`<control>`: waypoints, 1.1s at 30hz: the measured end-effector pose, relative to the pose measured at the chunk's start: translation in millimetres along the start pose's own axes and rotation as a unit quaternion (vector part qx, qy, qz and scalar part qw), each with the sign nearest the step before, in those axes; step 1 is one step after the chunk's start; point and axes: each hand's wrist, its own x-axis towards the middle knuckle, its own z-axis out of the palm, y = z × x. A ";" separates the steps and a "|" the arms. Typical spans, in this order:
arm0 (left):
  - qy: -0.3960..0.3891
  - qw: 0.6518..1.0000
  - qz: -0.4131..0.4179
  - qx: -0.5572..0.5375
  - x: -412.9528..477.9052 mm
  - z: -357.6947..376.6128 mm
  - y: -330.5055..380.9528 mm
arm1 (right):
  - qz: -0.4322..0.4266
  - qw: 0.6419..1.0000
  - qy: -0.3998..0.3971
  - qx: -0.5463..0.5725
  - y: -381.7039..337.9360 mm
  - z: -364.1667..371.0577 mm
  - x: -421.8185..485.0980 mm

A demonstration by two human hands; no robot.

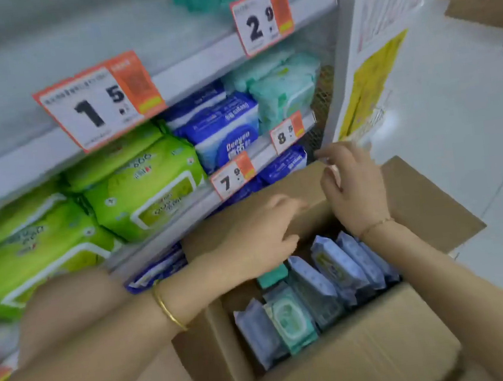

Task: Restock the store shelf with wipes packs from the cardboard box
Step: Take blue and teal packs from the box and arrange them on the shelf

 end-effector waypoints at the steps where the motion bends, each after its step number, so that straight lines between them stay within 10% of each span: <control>1: -0.069 0.997 -0.007 0.046 -4.2 13.9 -10.9 | 0.022 0.998 -0.058 -0.023 11.2 13.7 -27.2; 10: -0.274 0.911 -0.059 0.302 -9.4 30.7 -62.5 | 0.083 0.834 -0.537 -0.093 27.1 128.6 -135.6; 28: -0.308 0.907 -0.062 0.280 -13.7 34.7 -72.5 | 0.039 0.790 -0.577 -0.202 25.3 197.1 -149.7; 33: -0.287 0.931 -0.118 0.191 -13.1 39.4 -63.4 | 0.226 0.807 -0.545 -0.013 23.8 136.7 -81.2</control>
